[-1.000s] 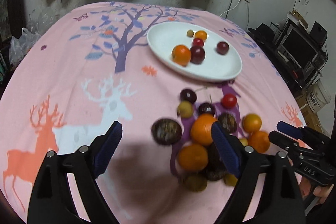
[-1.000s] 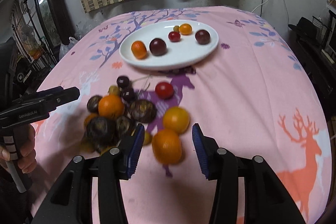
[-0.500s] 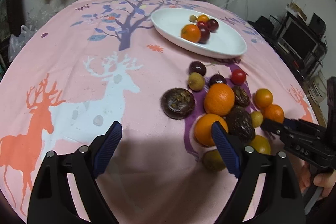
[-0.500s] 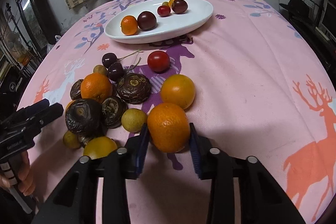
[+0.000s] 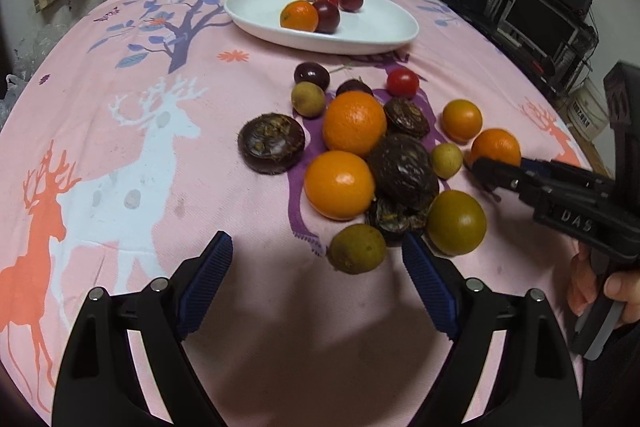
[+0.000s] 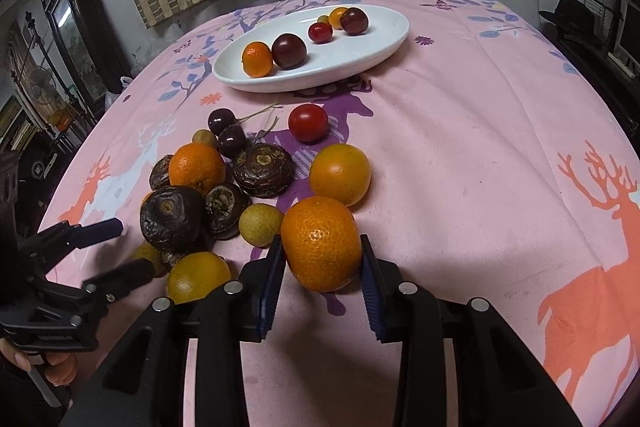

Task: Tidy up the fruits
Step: 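Grasp a large tangerine with the right gripper while the left grasps a yellow-green fruit, then place the tangerine and yellow-green fruit on the white plate while both grippers open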

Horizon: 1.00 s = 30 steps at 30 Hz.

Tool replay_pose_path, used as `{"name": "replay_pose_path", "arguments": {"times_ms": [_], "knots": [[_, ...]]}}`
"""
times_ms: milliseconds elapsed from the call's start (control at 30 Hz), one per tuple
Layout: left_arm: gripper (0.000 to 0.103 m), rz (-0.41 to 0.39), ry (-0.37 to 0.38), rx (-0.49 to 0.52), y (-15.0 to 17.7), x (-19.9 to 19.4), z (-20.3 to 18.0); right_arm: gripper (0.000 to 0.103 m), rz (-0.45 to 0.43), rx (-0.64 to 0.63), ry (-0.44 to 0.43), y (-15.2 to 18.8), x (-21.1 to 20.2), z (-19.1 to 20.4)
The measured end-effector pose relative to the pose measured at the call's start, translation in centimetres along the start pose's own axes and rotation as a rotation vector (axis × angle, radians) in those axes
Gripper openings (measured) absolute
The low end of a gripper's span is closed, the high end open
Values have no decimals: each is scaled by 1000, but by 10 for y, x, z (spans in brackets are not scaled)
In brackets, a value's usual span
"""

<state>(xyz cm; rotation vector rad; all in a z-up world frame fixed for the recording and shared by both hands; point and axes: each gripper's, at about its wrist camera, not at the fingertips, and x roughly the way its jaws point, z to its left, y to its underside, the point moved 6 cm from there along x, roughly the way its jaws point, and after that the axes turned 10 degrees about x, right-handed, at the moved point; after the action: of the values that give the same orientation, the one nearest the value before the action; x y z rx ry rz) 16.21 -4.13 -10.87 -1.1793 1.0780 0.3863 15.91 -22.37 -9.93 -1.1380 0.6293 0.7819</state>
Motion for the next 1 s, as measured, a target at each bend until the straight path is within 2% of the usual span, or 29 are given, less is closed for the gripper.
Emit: {"name": "replay_pose_path", "arguments": {"times_ms": [100, 267, 333, 400, 500, 633, 800, 867, 1000], "knots": [[75, 24, -13, 28, 3, 7, -4, 37, -8, -3, -6, -1, -2, 1], [73, -3, -37, 57, 0, 10, -7, 37, -12, -13, -13, 0, -5, 4], [57, -19, -52, 78, -2, 9, -9, 37, -13, -20, -14, 0, -5, 5], [50, -28, -45, 93, -2, 8, -12, 37, -15, -23, -13, 0, -5, 6], [28, -37, -20, 108, -3, 6, -16, 37, -15, -16, -11, 0, -5, 5], [27, -28, 18, 71, -4, 0, -14, 37, -35, -5, -15, -2, -10, 4], [27, -98, 69, 20, -20, -30, -8, 37, -89, 6, -66, -8, -26, 9], [27, -113, 59, 19, -31, -37, -4, 37, -105, 13, -97, -13, -35, 15], [27, -116, -9, 35, -64, -38, 11, 37, -136, -34, -125, -31, -49, 31]]}}
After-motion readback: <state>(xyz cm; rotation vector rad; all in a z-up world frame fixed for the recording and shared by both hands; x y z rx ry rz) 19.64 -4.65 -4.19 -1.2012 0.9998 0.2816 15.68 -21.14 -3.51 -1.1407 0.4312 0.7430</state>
